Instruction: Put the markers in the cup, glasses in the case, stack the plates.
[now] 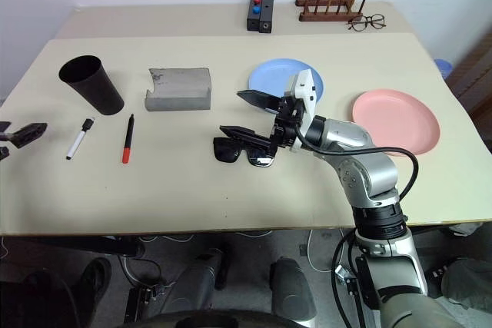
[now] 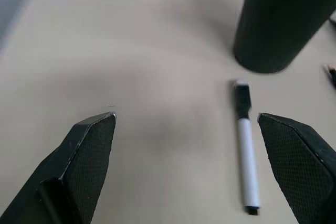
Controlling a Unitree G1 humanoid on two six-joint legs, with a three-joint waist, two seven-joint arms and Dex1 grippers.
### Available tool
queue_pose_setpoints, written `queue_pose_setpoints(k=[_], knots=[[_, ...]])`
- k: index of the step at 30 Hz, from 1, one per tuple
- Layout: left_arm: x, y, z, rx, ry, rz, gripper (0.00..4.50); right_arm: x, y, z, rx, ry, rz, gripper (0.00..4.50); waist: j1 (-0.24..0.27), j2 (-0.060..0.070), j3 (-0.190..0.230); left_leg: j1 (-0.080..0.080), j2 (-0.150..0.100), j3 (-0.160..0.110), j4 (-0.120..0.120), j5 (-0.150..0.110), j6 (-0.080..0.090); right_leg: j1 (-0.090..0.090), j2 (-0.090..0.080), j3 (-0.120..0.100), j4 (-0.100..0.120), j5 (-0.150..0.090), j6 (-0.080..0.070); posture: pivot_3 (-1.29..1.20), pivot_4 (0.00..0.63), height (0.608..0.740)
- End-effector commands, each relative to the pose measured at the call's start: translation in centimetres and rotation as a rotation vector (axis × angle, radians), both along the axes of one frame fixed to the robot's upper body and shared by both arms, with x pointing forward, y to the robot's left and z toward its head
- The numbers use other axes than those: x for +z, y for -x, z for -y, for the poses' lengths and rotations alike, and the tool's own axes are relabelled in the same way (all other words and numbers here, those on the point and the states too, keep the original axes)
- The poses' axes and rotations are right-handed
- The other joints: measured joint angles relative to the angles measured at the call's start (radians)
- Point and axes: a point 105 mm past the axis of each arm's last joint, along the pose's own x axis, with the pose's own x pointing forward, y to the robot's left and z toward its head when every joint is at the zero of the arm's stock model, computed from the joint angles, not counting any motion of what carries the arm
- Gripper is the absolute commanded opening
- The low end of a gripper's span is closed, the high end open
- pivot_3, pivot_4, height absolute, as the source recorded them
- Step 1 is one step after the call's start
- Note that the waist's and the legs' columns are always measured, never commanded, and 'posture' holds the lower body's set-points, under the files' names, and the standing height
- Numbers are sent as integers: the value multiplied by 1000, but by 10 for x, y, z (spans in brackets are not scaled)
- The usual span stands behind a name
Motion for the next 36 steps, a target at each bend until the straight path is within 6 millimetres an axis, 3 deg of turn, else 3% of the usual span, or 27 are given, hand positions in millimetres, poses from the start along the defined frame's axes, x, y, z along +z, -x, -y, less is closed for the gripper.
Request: queue_pose_setpoints(k=[1,7,14,20,24,30,34,36], knots=[[5,-4,2,-34,-33,-84,4500,12,9,-5,13,-17,74,4473,-1,0,0,0,0,0,0,0,0,0,1,0,0,0,0,0,150,737],[0,-24,24,-134,-18,-218,4500,3,12,-3,-15,3,58,4473,-4,0,0,-1,0,1,0,0,0,1,2,0,2,0,1,0,150,737],[-10,-27,30,-179,-49,-348,4500,-4,14,-1,-42,25,55,4473,-13,0,0,-1,0,2,0,1,0,1,3,1,4,0,1,0,150,737],[-29,-25,36,-199,-32,-434,4500,-5,14,0,-54,36,55,4473,-18,-1,0,-1,0,1,0,1,0,1,3,1,4,0,1,0,150,737],[-37,-21,37,-199,-17,-480,3201,-6,12,1,-62,44,59,4500,-24,-1,0,-1,0,1,1,1,0,1,3,1,5,0,1,0,150,737],[-48,-8,32,-184,-26,-567,191,-8,12,1,-68,56,57,4500,-28,-1,0,-1,0,1,1,1,0,1,3,1,6,0,1,0,150,737],[-50,7,26,-237,-87,-619,46,-10,11,1,-70,61,58,4500,-35,0,0,0,0,2,1,1,0,1,3,2,6,0,1,0,150,737],[-51,27,21,-272,-100,-689,46,-10,11,1,-69,62,59,4500,-44,0,0,0,0,3,0,1,0,1,2,3,6,0,1,0,150,737]])
